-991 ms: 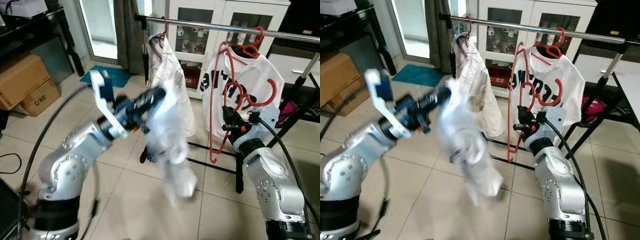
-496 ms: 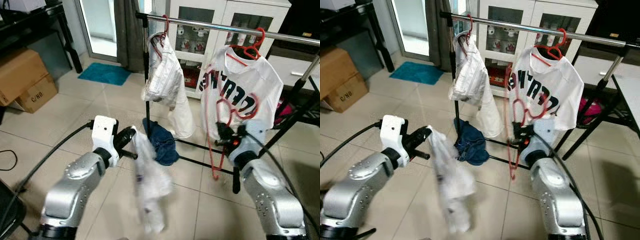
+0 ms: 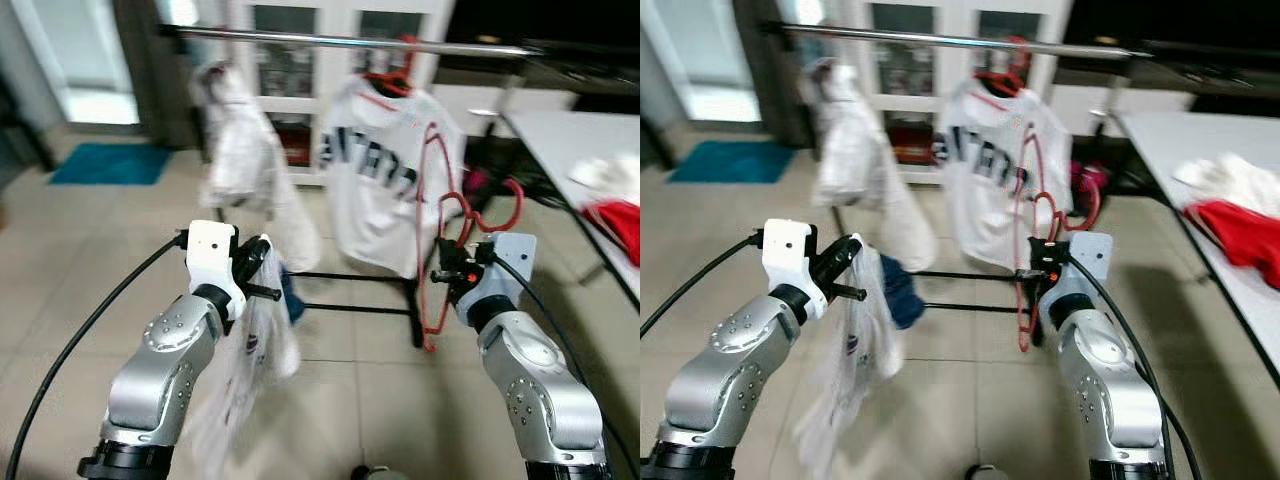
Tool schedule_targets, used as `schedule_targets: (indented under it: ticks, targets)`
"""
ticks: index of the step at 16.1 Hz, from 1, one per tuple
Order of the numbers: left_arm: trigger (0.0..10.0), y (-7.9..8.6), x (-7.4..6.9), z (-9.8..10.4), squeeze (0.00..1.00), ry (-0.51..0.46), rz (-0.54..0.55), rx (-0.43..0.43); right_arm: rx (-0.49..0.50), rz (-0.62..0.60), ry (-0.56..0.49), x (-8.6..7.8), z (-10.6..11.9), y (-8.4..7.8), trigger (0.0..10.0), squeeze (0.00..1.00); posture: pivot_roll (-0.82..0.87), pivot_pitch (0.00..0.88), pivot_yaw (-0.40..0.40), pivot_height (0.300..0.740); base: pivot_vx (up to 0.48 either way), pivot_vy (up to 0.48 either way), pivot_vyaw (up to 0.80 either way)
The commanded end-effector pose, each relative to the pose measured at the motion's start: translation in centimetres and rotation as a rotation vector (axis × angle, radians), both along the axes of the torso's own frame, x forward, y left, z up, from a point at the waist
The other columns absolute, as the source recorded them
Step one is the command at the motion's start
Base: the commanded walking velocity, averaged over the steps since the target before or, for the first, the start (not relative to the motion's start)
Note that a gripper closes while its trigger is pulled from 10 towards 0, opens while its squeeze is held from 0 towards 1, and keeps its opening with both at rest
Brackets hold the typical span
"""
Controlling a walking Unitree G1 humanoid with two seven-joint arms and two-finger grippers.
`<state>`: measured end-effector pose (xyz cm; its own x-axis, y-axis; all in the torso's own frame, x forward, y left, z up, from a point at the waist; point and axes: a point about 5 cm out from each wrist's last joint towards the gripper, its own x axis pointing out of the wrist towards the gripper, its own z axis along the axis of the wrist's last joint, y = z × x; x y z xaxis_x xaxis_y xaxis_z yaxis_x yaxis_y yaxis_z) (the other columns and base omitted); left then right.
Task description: Hang hanger
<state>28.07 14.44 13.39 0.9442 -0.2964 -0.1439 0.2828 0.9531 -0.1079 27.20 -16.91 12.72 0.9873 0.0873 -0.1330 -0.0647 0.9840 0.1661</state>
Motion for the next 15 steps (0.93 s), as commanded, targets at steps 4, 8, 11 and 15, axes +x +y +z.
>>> schedule_targets:
  ticks: [4,8,11,15]
  targets:
    - [10.0,-0.2,0.4,0.9,0.01,-0.096,0.113,-0.069,0.091,-0.039,0.017,-0.4,0.0,-0.4,10.0,0.00,-0.08,0.000,-0.021,0.740,0.000,0.000,-0.80]
    - [10.0,-0.4,0.1,0.7,0.00,-0.048,0.082,-0.087,0.088,-0.075,0.007,-0.1,0.4,0.1,10.0,0.00,-0.07,0.000,-0.014,0.740,0.000,0.000,-0.80]
    - [10.0,-0.7,0.2,0.7,0.00,-0.057,0.032,-0.053,0.057,-0.081,0.028,-0.3,0.2,-0.4,10.0,0.00,-0.08,0.000,-0.007,0.740,0.000,0.000,-0.74]
    - [10.0,-0.8,0.3,0.5,0.00,-0.066,0.025,0.012,0.056,-0.060,0.004,-0.6,0.5,0.0,10.0,0.00,-0.09,0.002,-0.005,0.740,0.000,0.000,-0.78]
